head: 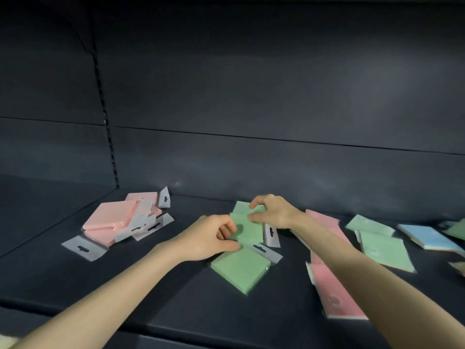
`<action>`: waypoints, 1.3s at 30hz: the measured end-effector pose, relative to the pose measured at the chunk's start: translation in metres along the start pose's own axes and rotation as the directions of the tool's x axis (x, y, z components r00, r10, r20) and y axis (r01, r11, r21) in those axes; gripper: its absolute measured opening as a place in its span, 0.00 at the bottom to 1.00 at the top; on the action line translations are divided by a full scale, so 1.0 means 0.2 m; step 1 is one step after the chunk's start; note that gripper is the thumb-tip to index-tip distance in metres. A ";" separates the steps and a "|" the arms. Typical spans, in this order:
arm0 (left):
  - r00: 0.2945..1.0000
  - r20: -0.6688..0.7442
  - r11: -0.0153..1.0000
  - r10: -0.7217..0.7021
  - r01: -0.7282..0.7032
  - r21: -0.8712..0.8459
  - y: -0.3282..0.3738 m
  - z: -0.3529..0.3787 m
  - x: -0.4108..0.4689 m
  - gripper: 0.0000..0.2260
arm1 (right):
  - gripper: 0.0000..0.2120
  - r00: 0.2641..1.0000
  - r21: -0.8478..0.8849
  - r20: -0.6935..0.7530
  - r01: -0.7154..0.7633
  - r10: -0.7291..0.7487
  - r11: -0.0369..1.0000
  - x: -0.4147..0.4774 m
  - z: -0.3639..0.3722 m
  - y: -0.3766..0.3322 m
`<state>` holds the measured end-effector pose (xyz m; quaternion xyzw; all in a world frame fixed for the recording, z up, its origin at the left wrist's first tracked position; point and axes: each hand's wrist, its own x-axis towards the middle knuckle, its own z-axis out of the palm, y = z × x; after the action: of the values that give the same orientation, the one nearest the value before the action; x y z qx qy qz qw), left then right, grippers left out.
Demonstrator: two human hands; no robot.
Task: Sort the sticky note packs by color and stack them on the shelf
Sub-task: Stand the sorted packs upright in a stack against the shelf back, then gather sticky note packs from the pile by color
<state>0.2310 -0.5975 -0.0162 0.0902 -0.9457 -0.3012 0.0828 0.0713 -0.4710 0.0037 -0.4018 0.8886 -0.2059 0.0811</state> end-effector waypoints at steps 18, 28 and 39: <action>0.894 -0.029 0.863 0.447 -0.422 0.279 0.54 -0.12 0.12 0.25 | 0.20 0.893 -0.163 -0.445 -0.157 0.070 0.974 -0.66 -0.49 0.16; 0.842 -0.012 0.810 0.540 -0.515 0.281 1.08 0.25 0.08 0.25 | 0.20 0.848 -0.189 -0.506 -0.284 0.154 0.940 -1.20 -0.70 0.55; 0.850 0.051 0.809 0.524 -0.516 0.282 1.67 0.78 0.02 0.24 | 0.20 0.868 -0.180 -0.440 -0.338 0.231 0.924 -1.76 -0.88 1.12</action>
<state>0.1531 -0.2436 0.0538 -0.1565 -0.9661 -0.1260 0.1619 0.0975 -0.0221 0.0588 -0.2200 0.9540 -0.1573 -0.1293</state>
